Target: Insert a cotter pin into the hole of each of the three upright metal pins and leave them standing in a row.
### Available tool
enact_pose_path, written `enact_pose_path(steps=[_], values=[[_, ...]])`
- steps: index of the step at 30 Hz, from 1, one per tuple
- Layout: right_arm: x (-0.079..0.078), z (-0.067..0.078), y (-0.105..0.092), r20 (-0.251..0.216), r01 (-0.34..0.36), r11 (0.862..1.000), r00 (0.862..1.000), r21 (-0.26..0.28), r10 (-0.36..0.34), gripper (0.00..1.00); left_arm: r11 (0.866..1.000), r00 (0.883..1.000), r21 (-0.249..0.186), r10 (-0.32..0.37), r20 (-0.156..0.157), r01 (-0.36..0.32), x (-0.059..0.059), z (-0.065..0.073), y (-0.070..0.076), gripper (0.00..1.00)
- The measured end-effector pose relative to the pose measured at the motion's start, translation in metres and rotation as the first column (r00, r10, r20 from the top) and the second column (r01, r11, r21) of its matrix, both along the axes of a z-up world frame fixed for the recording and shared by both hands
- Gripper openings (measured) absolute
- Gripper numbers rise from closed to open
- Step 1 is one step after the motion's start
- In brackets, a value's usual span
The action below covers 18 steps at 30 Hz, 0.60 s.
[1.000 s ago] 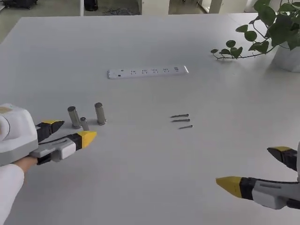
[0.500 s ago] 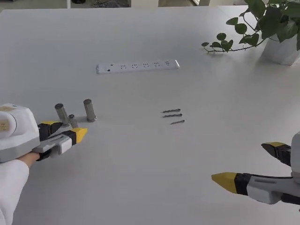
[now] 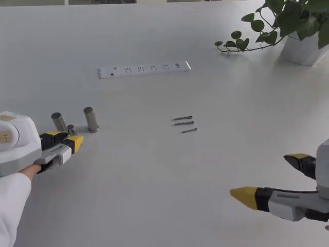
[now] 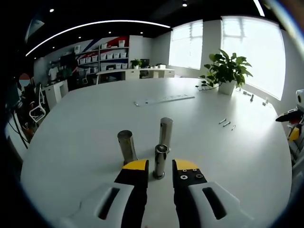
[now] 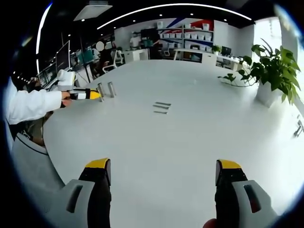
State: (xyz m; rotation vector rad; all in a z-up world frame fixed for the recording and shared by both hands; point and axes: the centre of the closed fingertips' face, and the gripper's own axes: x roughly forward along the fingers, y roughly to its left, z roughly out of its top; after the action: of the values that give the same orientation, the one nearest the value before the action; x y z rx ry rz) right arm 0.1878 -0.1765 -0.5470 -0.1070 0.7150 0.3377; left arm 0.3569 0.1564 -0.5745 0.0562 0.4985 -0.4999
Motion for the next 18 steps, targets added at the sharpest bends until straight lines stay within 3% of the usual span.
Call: enact_pose_path(steps=[7, 18], values=[[0.0014, -0.0002, -0.0034, 0.001, 0.005, 1.000, 1.000, -0.001, -0.005, 0.89, 1.000, 1.000, 0.010, 0.006, 0.004, -0.006, 0.0033, -0.0019, -0.0003, 0.08], [0.0013, -0.0016, -0.0033, 0.005, 0.006, 1.000, 1.000, 0.009, -0.006, 0.89, 0.998, 0.999, 0.065, -0.008, 0.032, 0.006, 0.0021, -0.0008, -0.0011, 0.07]])
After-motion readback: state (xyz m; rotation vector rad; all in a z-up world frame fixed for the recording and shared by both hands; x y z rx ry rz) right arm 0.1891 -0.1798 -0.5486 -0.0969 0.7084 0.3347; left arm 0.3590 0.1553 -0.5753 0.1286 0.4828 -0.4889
